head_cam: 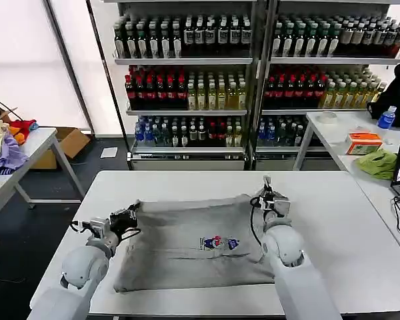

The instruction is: Fold and organize the clothes.

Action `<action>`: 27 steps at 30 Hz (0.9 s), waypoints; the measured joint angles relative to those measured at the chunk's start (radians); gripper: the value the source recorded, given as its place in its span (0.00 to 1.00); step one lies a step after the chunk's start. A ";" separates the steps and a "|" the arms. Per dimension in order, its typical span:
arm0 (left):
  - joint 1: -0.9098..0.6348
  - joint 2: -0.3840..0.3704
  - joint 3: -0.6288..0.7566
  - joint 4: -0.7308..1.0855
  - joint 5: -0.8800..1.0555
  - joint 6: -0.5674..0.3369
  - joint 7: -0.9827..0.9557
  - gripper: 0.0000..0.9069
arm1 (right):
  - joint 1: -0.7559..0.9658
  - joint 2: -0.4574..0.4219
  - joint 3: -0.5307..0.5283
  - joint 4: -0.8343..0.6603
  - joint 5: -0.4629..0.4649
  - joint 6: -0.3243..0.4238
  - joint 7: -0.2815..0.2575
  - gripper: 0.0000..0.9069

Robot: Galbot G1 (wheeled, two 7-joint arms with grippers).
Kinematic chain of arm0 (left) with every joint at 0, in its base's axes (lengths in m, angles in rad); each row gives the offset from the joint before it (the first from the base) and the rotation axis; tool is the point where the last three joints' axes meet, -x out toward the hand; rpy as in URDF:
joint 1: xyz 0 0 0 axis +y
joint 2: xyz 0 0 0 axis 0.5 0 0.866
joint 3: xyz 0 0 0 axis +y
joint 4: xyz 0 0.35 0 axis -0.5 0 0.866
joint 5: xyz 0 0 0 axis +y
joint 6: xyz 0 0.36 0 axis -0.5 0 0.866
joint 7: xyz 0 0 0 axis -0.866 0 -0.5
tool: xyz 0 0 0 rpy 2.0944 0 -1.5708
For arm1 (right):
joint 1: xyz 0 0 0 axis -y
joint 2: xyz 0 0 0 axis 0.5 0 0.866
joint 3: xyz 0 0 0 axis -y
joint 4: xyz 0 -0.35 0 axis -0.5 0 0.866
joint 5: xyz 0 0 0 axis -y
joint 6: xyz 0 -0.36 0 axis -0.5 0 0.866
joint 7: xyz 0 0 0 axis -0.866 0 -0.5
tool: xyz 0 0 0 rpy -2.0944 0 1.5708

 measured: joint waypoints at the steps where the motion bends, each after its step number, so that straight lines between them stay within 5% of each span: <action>1: 0.011 -0.003 -0.004 -0.007 0.004 -0.001 0.001 0.00 | -0.019 -0.001 0.005 0.015 -0.003 0.000 0.001 0.00; 27: 0.232 -0.042 -0.078 -0.130 0.083 0.014 0.002 0.00 | -0.385 -0.017 0.067 0.211 -0.047 0.052 -0.003 0.00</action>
